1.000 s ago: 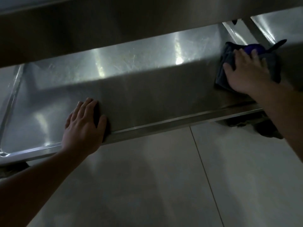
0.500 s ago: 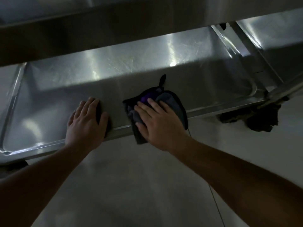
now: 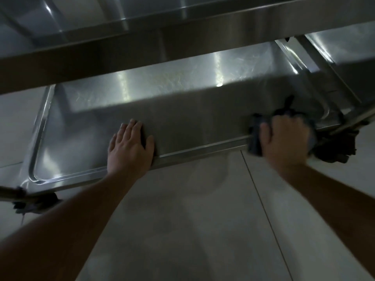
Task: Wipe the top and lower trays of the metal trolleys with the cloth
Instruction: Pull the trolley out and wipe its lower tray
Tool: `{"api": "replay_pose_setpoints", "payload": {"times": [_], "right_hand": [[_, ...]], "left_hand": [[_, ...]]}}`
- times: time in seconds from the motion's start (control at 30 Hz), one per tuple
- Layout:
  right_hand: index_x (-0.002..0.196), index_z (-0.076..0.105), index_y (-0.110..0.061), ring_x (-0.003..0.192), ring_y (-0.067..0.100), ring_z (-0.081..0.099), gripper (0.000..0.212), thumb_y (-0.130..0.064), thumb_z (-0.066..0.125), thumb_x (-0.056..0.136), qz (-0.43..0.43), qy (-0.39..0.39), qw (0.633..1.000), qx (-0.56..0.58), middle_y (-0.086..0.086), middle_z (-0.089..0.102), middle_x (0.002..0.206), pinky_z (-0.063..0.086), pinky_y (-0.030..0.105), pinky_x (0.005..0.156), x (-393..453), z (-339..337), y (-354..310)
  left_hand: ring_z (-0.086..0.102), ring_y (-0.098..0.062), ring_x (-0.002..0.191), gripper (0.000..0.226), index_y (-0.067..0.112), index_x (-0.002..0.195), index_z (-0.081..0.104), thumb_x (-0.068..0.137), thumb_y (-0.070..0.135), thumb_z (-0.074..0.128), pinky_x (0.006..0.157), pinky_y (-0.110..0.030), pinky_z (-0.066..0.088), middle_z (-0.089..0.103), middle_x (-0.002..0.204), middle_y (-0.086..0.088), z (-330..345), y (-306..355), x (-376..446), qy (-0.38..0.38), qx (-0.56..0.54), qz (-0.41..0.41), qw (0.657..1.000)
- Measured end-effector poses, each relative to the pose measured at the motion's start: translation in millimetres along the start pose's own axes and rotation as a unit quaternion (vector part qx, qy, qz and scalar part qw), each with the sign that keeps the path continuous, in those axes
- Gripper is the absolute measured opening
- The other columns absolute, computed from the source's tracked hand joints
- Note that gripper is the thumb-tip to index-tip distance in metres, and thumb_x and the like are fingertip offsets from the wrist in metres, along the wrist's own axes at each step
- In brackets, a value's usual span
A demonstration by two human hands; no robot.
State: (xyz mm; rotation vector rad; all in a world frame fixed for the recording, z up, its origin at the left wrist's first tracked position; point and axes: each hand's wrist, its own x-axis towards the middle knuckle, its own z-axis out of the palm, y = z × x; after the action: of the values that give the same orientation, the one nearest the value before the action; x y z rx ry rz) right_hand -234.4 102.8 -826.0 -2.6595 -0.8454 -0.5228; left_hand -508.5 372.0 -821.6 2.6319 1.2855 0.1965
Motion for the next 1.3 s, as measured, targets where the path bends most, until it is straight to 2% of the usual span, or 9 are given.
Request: {"api": "replay_pose_setpoints", "payload": {"times": [0.2, 0.3, 0.4, 0.5, 0.77, 0.9, 1.0, 1.17, 1.3], "right_hand": [[0.086, 0.057, -0.013, 0.081, 0.034, 0.05, 0.036, -0.042, 0.048, 0.105, -0.246, -0.085, 0.95, 0.171, 0.01, 0.054, 0.083, 0.037, 0.045, 0.074, -61, 2, -166], [0.092, 0.06, -0.012, 0.085, 0.03, 0.051, 0.037, -0.042, 0.046, 0.108, -0.305, -0.106, 0.927, 0.19, 0.008, 0.057, 0.088, 0.04, 0.043, 0.079, -60, 3, -183], [0.114, 0.066, -0.012, 0.095, 0.029, 0.056, 0.042, -0.046, 0.041, 0.11, -0.365, -0.123, 0.904, 0.188, 0.006, 0.064, 0.103, 0.044, 0.041, 0.086, -59, 4, -163], [0.12, 0.064, -0.013, 0.097, 0.03, 0.057, 0.045, -0.048, 0.038, 0.109, -0.337, -0.113, 0.921, 0.16, 0.006, 0.065, 0.107, 0.043, 0.042, 0.088, -59, 5, -139], [0.096, 0.056, -0.016, 0.085, 0.03, 0.052, 0.038, -0.047, 0.036, 0.106, -0.263, -0.098, 0.957, 0.074, 0.004, 0.056, 0.088, 0.042, 0.043, 0.074, -39, 0, -138], [0.082, 0.05, -0.026, 0.062, 0.016, 0.052, 0.044, -0.055, 0.026, 0.105, -0.407, -0.172, 0.897, 0.012, -0.009, 0.047, 0.07, 0.04, 0.031, 0.057, -11, -23, -152], [0.076, 0.053, -0.026, 0.054, 0.019, 0.052, 0.045, -0.056, 0.031, 0.102, -0.484, -0.197, 0.853, -0.011, -0.005, 0.053, 0.063, 0.036, 0.03, 0.049, -18, -47, -165], [0.081, 0.046, -0.027, 0.073, 0.025, 0.064, 0.045, -0.057, 0.021, 0.104, -0.453, -0.3, 0.84, -0.002, 0.0, 0.065, 0.083, 0.04, 0.036, 0.057, -36, -72, -198], [0.091, 0.06, -0.021, 0.08, 0.028, 0.065, 0.049, -0.055, 0.029, 0.106, -0.398, -0.343, 0.851, 0.005, 0.004, 0.068, 0.091, 0.037, 0.036, 0.06, -45, -91, -218]], "left_hand": [[0.012, -0.018, 0.162, 0.069, 0.026, 0.164, 0.029, 0.106, 0.062, 0.027, 0.131, -0.041, 0.009, 0.023, 0.174, 0.003, 1, 0, 1, -0.009, 0.0, -0.008, 1.0], [0.007, -0.017, 0.162, 0.065, 0.027, 0.166, 0.023, 0.108, 0.058, 0.023, 0.13, -0.041, 0.005, 0.016, 0.176, 0.005, 0, -3, 4, -0.036, -0.004, -0.006, 0.999], [0.004, -0.016, 0.163, 0.063, 0.029, 0.167, 0.022, 0.11, 0.055, 0.025, 0.131, -0.041, 0.003, 0.013, 0.176, 0.007, -5, -6, 8, -0.06, -0.03, -0.009, 0.998], [0.003, -0.015, 0.162, 0.063, 0.03, 0.166, 0.023, 0.11, 0.056, 0.028, 0.13, -0.04, 0.004, 0.011, 0.177, 0.007, -14, -17, 4, -0.086, -0.038, 0.026, 0.995], [0.02, -0.021, 0.159, 0.056, 0.033, 0.158, 0.033, 0.107, 0.057, 0.031, 0.127, -0.043, 0.015, 0.027, 0.171, 0.002, -35, -66, -41, -0.064, 0.015, 0.086, 0.994], [0.026, -0.021, 0.156, 0.05, 0.034, 0.15, 0.041, 0.106, 0.057, 0.031, 0.125, -0.046, 0.025, 0.033, 0.167, 0.002, -53, -75, -46, -0.081, 0.02, 0.105, 0.991], [0.033, -0.022, 0.153, 0.053, 0.032, 0.149, 0.045, 0.104, 0.056, 0.032, 0.121, -0.045, 0.031, 0.039, 0.164, 0.002, -72, -77, -44, -0.082, 0.038, 0.129, 0.988], [0.042, -0.023, 0.145, 0.053, 0.032, 0.147, 0.051, 0.105, 0.057, 0.031, 0.115, -0.045, 0.039, 0.046, 0.155, 0.003, -96, -71, -52, -0.114, 0.107, 0.147, 0.977], [0.053, -0.023, 0.133, 0.057, 0.029, 0.141, 0.053, 0.1, 0.063, 0.033, 0.107, -0.044, 0.044, 0.055, 0.144, 0.003, -114, -63, -71, -0.158, 0.1, 0.099, 0.977]]}}
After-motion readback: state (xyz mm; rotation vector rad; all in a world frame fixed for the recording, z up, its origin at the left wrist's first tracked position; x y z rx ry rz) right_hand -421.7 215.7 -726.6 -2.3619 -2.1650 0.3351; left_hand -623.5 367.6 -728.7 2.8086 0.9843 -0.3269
